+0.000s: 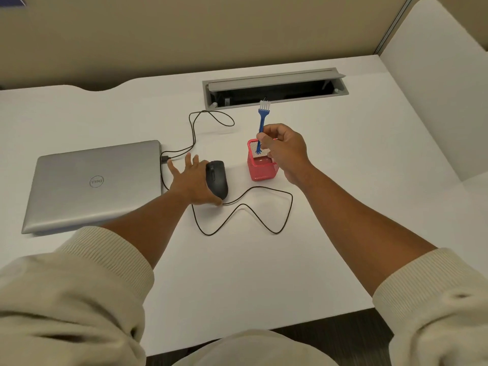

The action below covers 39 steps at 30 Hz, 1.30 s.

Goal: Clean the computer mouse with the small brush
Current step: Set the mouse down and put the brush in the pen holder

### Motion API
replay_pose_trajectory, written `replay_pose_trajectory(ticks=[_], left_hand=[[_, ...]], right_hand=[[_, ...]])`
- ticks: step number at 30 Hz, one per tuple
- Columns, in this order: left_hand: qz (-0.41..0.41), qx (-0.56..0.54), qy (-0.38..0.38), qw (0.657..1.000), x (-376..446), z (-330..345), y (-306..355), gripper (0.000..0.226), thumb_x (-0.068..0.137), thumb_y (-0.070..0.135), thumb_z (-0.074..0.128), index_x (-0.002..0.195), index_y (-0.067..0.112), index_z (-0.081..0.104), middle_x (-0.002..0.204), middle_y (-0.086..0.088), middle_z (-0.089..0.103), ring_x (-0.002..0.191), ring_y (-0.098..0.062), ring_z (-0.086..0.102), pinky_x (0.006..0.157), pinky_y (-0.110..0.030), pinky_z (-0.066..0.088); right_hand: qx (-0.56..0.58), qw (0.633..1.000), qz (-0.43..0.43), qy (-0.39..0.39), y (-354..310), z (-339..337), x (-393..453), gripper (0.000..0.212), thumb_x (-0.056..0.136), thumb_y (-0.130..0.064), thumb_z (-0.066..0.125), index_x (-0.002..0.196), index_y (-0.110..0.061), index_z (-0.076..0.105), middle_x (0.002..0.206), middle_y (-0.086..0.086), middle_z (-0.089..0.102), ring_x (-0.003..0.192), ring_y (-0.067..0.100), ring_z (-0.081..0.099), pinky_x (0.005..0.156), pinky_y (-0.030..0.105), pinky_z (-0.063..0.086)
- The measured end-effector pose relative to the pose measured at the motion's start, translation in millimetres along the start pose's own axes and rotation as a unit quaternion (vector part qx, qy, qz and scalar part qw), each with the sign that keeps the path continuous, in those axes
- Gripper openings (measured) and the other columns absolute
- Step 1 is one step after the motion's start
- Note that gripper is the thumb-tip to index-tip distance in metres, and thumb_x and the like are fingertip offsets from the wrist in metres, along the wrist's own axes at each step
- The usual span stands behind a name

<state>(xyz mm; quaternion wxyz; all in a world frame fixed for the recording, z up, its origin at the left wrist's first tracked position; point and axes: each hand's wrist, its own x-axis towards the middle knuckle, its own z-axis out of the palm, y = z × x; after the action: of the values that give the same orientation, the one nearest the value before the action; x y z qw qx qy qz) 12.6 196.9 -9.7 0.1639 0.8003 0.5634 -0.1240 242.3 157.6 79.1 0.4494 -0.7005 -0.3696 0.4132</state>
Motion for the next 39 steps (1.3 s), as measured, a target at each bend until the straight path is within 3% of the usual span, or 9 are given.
replay_pose_trajectory(ticks=[9, 15, 18, 21, 24, 26, 29, 34, 39], left_hand=[[-0.027, 0.049, -0.063, 0.996, -4, -5, -5, 0.121, 0.051, 0.077, 0.075, 0.148, 0.019, 0.032, 0.163, -0.011, 0.013, 0.152, -0.028, -0.012, 0.11, -0.073, -0.011], [-0.028, 0.038, -0.08, 0.996, 0, -11, -8, 0.16, 0.028, 0.102, 0.056, 0.157, 0.016, 0.016, 0.166, -0.008, 0.004, 0.152, -0.025, -0.015, 0.108, -0.072, -0.014], [-0.023, -0.003, -0.059, 0.998, 5, -19, -8, 0.163, 0.028, 0.109, 0.042, 0.159, 0.019, 0.009, 0.168, -0.006, -0.001, 0.152, -0.023, -0.015, 0.111, -0.07, -0.014], [-0.016, -0.088, -0.007, 0.996, 8, -28, 1, 0.147, 0.043, 0.105, 0.047, 0.159, 0.021, 0.015, 0.167, -0.005, 0.006, 0.153, -0.023, -0.006, 0.114, -0.066, -0.008], [-0.001, -0.191, 0.064, 0.979, 11, -44, 16, 0.118, 0.062, 0.092, 0.057, 0.155, 0.025, 0.027, 0.164, -0.005, 0.021, 0.151, -0.03, 0.016, 0.119, -0.061, 0.013], [0.02, -0.251, 0.106, 0.962, 15, -56, 27, 0.1, 0.072, 0.084, 0.059, 0.151, 0.029, 0.035, 0.161, -0.001, 0.032, 0.146, -0.027, 0.029, 0.116, -0.051, 0.028], [0.082, -0.303, 0.166, 0.935, 21, -73, 47, 0.074, 0.083, 0.072, 0.061, 0.143, 0.03, 0.05, 0.15, 0.006, 0.049, 0.137, -0.015, 0.043, 0.107, -0.033, 0.035], [0.179, -0.367, 0.182, 0.894, 25, -94, 75, 0.049, 0.09, 0.051, 0.068, 0.129, 0.021, 0.064, 0.12, 0.01, 0.068, 0.109, 0.002, 0.061, 0.095, -0.018, 0.047], [0.198, -0.39, 0.196, 0.878, 31, -96, 86, 0.018, 0.091, 0.037, 0.073, 0.105, 0.027, 0.072, 0.096, 0.019, 0.069, 0.089, 0.007, 0.065, 0.083, -0.013, 0.051]], right_hand=[[-0.004, 1.0, -0.001, -0.003, 1, 0, 3, 0.017, 0.094, -0.025, 0.066, 0.11, -0.021, 0.066, 0.103, -0.004, 0.07, 0.101, 0.018, 0.066, 0.073, 0.023, 0.052], [-0.01, 1.0, -0.004, -0.002, -1, -2, 5, 0.013, 0.094, -0.025, 0.065, 0.107, -0.022, 0.066, 0.099, -0.004, 0.07, 0.096, 0.016, 0.065, 0.066, 0.02, 0.048], [-0.012, 1.0, -0.007, -0.002, -1, -4, 6, 0.015, 0.095, -0.023, 0.065, 0.109, -0.019, 0.067, 0.099, -0.004, 0.07, 0.092, 0.014, 0.065, 0.063, 0.019, 0.047], [-0.032, 0.999, -0.019, -0.003, -1, -6, 7, 0.013, 0.094, -0.022, 0.065, 0.106, -0.017, 0.067, 0.098, -0.002, 0.07, 0.092, 0.016, 0.066, 0.065, 0.02, 0.049], [-0.058, 0.998, -0.031, -0.007, -1, -8, 7, 0.011, 0.094, -0.019, 0.066, 0.104, -0.014, 0.067, 0.096, 0.001, 0.07, 0.091, 0.018, 0.066, 0.066, 0.02, 0.05], [-0.072, 0.997, -0.038, -0.011, 0, -9, 7, 0.012, 0.093, -0.018, 0.067, 0.104, -0.012, 0.067, 0.095, 0.002, 0.069, 0.089, 0.017, 0.066, 0.065, 0.017, 0.049], [-0.094, 0.994, -0.045, -0.019, 2, -9, 7, 0.017, 0.092, -0.017, 0.069, 0.106, -0.008, 0.067, 0.098, 0.006, 0.07, 0.092, 0.02, 0.069, 0.069, 0.021, 0.052], [-0.118, 0.991, -0.052, -0.036, 3, -9, 9, 0.018, 0.092, -0.014, 0.069, 0.108, -0.006, 0.068, 0.102, 0.01, 0.072, 0.098, 0.027, 0.069, 0.085, 0.04, 0.059], [-0.167, 0.983, -0.067, -0.046, 5, -9, 14, 0.016, 0.092, -0.013, 0.068, 0.108, -0.009, 0.067, 0.102, 0.006, 0.07, 0.098, 0.025, 0.067, 0.08, 0.033, 0.059]])
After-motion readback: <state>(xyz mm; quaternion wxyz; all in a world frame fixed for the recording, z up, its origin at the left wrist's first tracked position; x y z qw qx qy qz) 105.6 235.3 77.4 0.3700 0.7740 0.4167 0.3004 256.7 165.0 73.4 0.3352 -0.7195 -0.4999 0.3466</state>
